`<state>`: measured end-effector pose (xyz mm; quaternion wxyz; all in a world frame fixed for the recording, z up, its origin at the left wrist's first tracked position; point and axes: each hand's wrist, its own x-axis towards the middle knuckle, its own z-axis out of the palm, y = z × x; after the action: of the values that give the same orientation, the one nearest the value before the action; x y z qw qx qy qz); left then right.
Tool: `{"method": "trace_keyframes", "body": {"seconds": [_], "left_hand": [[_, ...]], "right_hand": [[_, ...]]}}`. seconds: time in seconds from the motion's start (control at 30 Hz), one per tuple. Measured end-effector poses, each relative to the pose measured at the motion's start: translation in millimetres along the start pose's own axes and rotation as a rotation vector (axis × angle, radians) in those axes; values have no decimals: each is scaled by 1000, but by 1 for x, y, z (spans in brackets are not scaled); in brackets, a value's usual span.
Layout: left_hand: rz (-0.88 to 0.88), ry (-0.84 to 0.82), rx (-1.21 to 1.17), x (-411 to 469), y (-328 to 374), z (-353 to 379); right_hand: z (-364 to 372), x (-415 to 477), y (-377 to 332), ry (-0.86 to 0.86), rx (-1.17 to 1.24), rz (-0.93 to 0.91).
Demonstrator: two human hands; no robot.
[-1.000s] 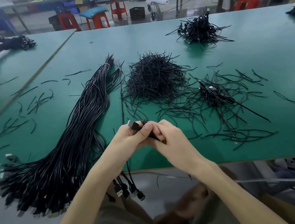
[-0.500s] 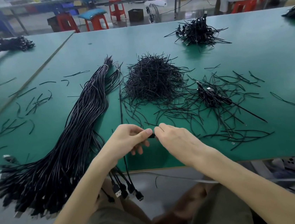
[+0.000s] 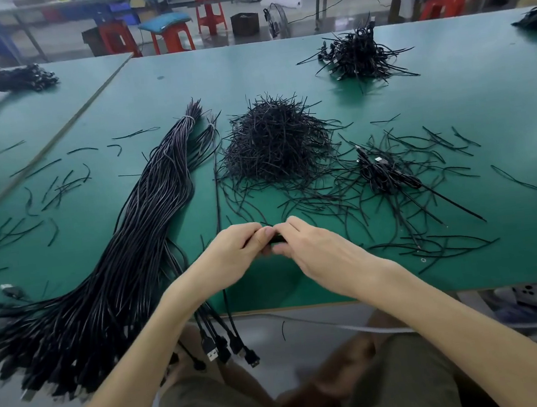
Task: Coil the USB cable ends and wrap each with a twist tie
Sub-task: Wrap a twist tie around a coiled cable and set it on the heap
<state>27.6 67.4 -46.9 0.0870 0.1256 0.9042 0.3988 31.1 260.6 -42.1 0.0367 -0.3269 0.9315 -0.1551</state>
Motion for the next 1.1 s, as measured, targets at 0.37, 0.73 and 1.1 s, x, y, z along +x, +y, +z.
{"method": "trace_keyframes", "body": {"seconds": [0.37,0.73,1.1], "left_hand": [[45,-10,83,5,5,7],[62,-7,154,22,8,8],[-110,311,-436,49,-19,11]], "right_hand": [[-6,3,15,-16,239,131],[1,10,20,335,12,43],[27,26,63,529,19,532]]}}
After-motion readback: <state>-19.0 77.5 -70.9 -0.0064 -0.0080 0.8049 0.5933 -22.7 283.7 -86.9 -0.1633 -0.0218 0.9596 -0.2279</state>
